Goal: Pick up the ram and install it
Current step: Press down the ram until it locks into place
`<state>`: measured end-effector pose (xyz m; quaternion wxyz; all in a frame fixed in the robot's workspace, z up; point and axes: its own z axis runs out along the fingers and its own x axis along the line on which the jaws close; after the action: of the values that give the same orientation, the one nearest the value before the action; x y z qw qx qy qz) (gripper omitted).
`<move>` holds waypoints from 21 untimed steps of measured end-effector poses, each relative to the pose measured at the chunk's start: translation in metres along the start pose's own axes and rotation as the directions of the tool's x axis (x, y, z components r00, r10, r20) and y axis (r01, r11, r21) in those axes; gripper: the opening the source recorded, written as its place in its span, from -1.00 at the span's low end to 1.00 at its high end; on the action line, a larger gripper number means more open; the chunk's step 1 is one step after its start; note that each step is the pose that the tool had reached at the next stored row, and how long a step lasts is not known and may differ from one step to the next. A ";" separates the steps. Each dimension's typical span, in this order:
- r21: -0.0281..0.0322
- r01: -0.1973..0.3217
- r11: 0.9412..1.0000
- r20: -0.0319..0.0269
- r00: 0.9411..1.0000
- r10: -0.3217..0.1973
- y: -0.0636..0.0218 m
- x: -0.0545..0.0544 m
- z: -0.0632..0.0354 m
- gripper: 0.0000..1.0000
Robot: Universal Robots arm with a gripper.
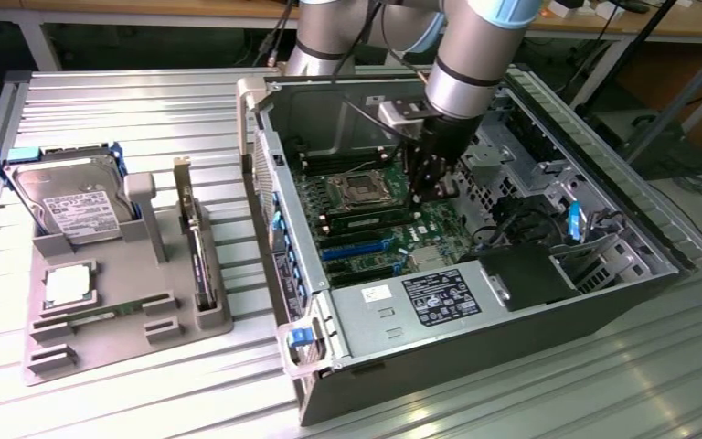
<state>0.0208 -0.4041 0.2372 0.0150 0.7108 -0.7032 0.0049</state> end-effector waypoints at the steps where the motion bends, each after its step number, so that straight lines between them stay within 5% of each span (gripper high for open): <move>1: 0.000 0.000 1.000 -0.003 1.000 0.000 0.0000 0.000 0.0031 -0.79; 6: 0.002 0.000 1.000 -0.006 1.000 0.000 0.0013 0.000 0.0056 -0.79; 9: 0.003 0.000 1.000 -0.006 1.000 0.000 0.0089 0.000 -0.0052 -0.79; 13: 0.007 0.000 1.000 -0.009 1.000 0.001 0.0367 0.000 -0.0073 -0.79; 18: 0.009 0.000 1.000 -0.011 1.000 0.000 0.0549 0.000 -0.0071 -0.79; 21: 0.010 -0.001 1.000 -0.014 1.000 0.001 0.0742 -0.001 -0.0069 -0.79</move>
<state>-0.0534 -0.4041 0.2451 0.0165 0.7106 -0.7033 0.0135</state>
